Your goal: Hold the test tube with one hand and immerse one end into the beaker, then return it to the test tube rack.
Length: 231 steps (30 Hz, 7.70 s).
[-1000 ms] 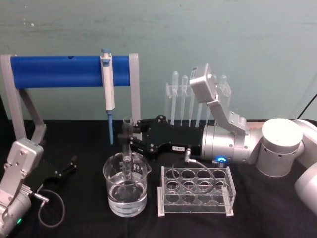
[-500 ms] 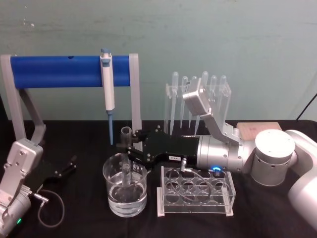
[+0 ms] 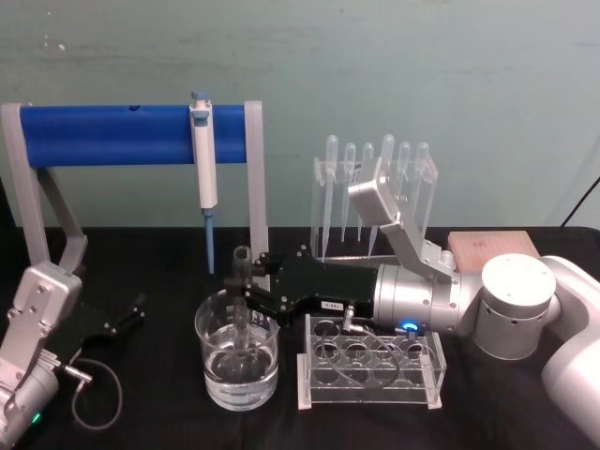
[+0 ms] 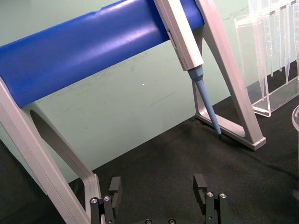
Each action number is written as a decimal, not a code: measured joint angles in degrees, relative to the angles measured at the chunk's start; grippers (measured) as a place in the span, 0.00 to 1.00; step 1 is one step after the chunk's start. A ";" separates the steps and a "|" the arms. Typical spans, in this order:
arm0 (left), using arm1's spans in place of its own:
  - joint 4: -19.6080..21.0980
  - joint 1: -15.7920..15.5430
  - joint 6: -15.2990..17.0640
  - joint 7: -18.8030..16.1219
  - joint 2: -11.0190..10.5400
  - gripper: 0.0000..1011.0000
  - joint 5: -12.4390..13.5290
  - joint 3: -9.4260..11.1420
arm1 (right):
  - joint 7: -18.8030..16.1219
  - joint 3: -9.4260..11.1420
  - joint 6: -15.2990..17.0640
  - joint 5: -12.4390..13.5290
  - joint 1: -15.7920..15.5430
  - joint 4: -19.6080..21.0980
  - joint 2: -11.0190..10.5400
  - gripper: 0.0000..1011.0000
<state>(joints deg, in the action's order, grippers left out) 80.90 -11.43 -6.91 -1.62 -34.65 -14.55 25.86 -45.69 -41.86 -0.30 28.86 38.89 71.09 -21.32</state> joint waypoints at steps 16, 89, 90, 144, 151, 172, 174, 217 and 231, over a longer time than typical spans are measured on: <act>0.00 0.00 0.00 0.00 0.00 0.99 0.00 0.00 | -0.52 0.28 -0.14 -0.50 -0.42 -0.79 0.29 0.22; 0.00 0.00 0.00 0.00 0.00 0.99 0.00 0.00 | -0.51 0.22 -0.07 -0.38 -0.34 -0.70 0.25 0.22; 0.00 0.00 0.00 0.00 0.00 0.99 0.00 0.00 | -0.51 0.22 -0.07 -0.37 -0.34 -0.70 0.25 0.22; 0.00 0.00 0.00 0.00 0.00 0.99 0.00 0.00 | -0.51 0.22 -0.07 -0.37 -0.34 -0.70 0.25 0.22; 0.00 0.00 0.00 0.00 0.00 0.99 0.00 0.00 | -0.52 0.22 -0.07 -0.38 -0.34 -0.70 0.25 0.22; 0.00 0.00 0.00 0.00 0.00 0.99 0.00 0.00 | -0.51 0.22 -0.07 -0.37 -0.34 -0.70 0.25 0.22; 0.00 0.00 0.00 0.00 0.00 0.99 0.00 0.00 | -0.51 0.22 -0.07 -0.37 -0.34 -0.70 0.25 0.22; 0.00 0.00 0.00 0.00 0.00 0.99 0.00 0.00 | -0.51 0.22 -0.07 -0.38 -0.34 -0.70 0.25 0.22; 0.00 0.00 0.00 0.00 0.00 0.99 0.00 0.00 | -0.51 0.22 -0.07 -0.38 -0.35 -0.70 0.25 0.22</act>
<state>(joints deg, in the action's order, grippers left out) 80.90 -11.43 -6.91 -1.62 -34.65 -14.55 25.86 -46.19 -41.64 -0.37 28.48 38.54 70.39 -21.08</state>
